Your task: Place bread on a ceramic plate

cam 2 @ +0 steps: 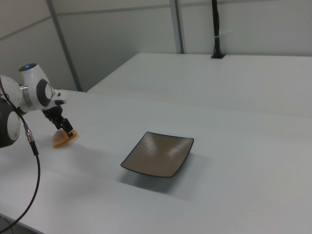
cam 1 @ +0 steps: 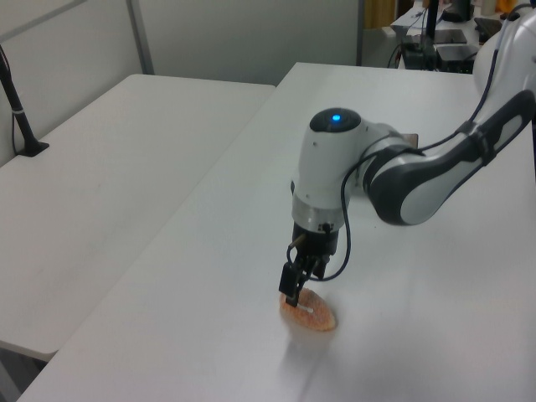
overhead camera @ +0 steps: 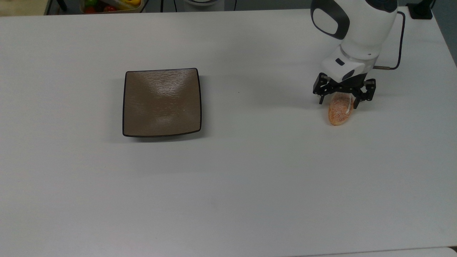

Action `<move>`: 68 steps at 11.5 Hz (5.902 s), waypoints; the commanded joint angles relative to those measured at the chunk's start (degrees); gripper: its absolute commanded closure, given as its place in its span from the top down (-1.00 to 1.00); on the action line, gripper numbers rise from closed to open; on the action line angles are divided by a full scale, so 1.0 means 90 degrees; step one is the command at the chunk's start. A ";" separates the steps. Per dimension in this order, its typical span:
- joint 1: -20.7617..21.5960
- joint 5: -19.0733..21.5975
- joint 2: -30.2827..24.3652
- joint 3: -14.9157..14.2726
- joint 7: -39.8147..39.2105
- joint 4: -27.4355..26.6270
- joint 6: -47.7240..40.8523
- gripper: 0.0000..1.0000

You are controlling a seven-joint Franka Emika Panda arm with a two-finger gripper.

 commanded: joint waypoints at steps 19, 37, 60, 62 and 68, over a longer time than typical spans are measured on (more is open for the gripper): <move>-0.0642 -0.0526 -0.1588 -0.0162 -0.0642 -0.0373 -0.1423 -0.04; -0.1482 -0.0467 -0.1941 -0.2496 -0.4094 -0.2219 -0.0479 0.03; -0.2323 0.1172 -0.3941 -0.1734 -0.4452 -0.1457 -0.2731 1.00; -0.2294 0.1358 -0.4079 -0.1715 -0.5185 -0.1496 -0.3221 1.00; -0.2264 0.1417 -0.4206 -0.1627 -0.5246 -0.1692 -0.3564 1.00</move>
